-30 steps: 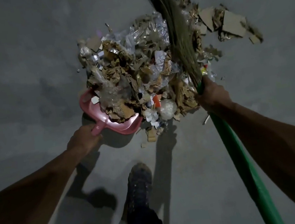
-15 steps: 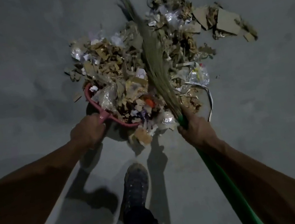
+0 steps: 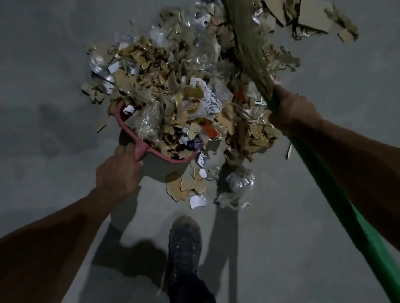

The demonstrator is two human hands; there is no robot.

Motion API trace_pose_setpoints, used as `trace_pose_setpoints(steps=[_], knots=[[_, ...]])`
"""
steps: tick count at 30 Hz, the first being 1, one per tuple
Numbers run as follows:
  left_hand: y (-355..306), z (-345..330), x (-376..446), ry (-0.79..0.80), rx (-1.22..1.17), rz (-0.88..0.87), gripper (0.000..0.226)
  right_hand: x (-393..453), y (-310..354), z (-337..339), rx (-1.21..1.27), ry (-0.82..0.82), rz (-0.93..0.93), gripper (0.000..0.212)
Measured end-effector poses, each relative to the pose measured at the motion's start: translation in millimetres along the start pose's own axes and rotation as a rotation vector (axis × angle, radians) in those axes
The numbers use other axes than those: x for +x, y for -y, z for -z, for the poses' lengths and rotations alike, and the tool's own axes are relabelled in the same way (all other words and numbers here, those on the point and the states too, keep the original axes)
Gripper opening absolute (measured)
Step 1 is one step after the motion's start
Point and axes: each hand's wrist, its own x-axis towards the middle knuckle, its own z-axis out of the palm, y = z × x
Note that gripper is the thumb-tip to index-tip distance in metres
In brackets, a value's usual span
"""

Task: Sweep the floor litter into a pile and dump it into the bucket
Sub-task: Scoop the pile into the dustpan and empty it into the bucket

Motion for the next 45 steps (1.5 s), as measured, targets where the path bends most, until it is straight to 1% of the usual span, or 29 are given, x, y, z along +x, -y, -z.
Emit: trace_pose_setpoints(steps=[3,5,8,11,15,19,22,26,29,31,34,37,40,45], knots=[[-8,-2,7,-0.008,-0.004,-0.026,0.031,-6,0,-17,-0.084,0.092,0.086,0.059],[-13,-1,11,-0.023,-0.011,-0.038,0.028,-19,-1,-32,-0.074,0.118,0.116,0.061],[-14,0,16,-0.036,-0.002,-0.031,0.025,-46,3,-57,-0.024,0.125,0.118,0.055],[-15,1,17,-0.042,-0.004,0.0,0.021,-67,8,-76,0.059,0.138,0.096,0.067],[-15,2,14,-0.024,-0.007,0.04,0.024,-83,3,-76,0.133,0.084,0.046,0.077],[-9,4,12,-0.008,0.006,0.051,0.027,-88,-7,-57,0.257,-0.011,0.019,0.07],[-5,3,10,-0.021,0.0,0.044,0.028,-78,-4,-41,0.315,-0.017,0.054,0.066],[-1,2,8,-0.057,0.083,-0.016,0.034,-62,9,-39,0.317,0.046,0.102,0.062],[-3,3,5,-0.088,0.175,-0.058,0.038,-67,16,-55,0.232,0.114,0.131,0.058],[-4,2,2,-0.12,0.229,-0.09,0.045,-78,17,-68,0.192,0.156,0.13,0.064],[-3,-3,-3,-0.174,0.242,-0.178,0.049,-96,19,-84,0.195,0.198,0.125,0.074],[-2,-3,-7,-0.194,0.213,-0.2,0.053,-108,20,-95,0.173,0.193,0.095,0.079],[-5,1,-13,-0.21,0.182,-0.199,0.054,-113,21,-100,0.214,0.179,0.055,0.082],[-8,18,-32,-0.257,0.148,-0.27,0.051,-133,20,-87,0.237,0.138,0.061,0.082]])
